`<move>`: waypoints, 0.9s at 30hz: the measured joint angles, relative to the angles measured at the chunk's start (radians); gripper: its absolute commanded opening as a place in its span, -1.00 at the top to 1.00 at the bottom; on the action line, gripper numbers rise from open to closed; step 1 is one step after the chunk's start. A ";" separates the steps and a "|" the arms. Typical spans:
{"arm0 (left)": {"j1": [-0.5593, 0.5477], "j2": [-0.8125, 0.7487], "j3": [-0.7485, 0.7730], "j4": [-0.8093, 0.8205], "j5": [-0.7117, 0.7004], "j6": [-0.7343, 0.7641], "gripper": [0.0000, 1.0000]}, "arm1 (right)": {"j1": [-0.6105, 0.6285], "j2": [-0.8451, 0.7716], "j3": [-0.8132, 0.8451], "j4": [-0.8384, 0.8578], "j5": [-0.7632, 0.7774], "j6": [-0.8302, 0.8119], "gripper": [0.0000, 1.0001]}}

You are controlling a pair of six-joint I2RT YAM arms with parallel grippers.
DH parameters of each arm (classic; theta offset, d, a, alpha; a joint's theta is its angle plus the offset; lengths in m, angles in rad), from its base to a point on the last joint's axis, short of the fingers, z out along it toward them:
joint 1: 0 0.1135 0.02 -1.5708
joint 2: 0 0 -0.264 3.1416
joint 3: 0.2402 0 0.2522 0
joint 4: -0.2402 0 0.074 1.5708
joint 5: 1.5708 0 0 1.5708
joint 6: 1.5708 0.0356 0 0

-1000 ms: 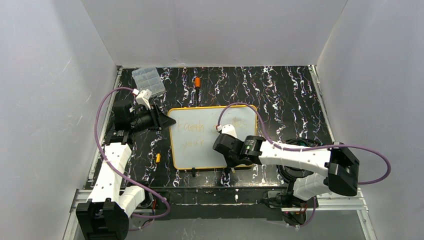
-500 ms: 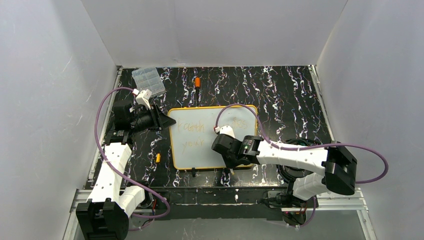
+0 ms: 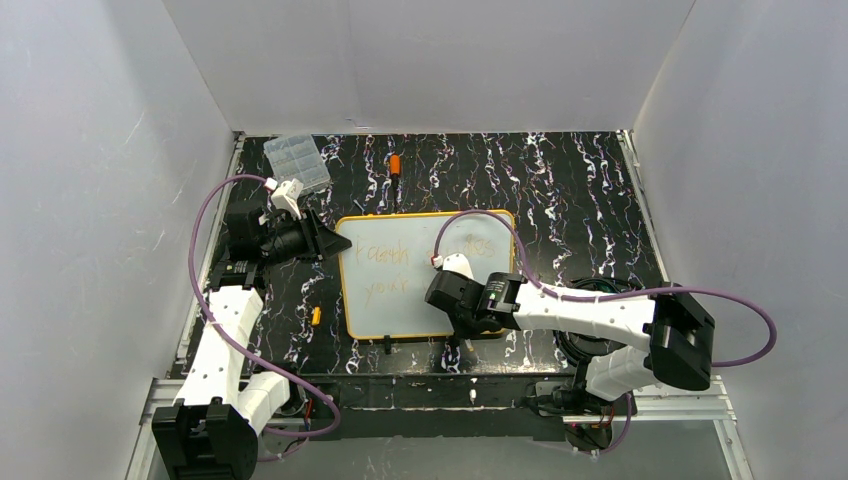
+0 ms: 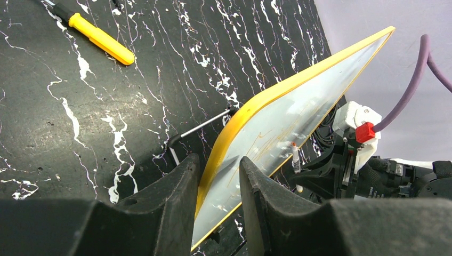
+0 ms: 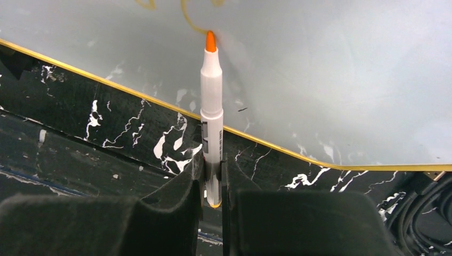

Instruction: Write a sentence on the whiteboard

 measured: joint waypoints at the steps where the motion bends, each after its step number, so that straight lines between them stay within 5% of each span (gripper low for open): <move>1: 0.000 0.000 0.000 0.000 0.000 0.000 0.37 | 0.000 0.000 0.001 -0.006 0.006 0.000 0.97; 27: 0.000 0.000 0.000 0.000 0.000 0.000 0.37 | -0.016 0.002 0.005 -0.024 0.005 0.004 0.97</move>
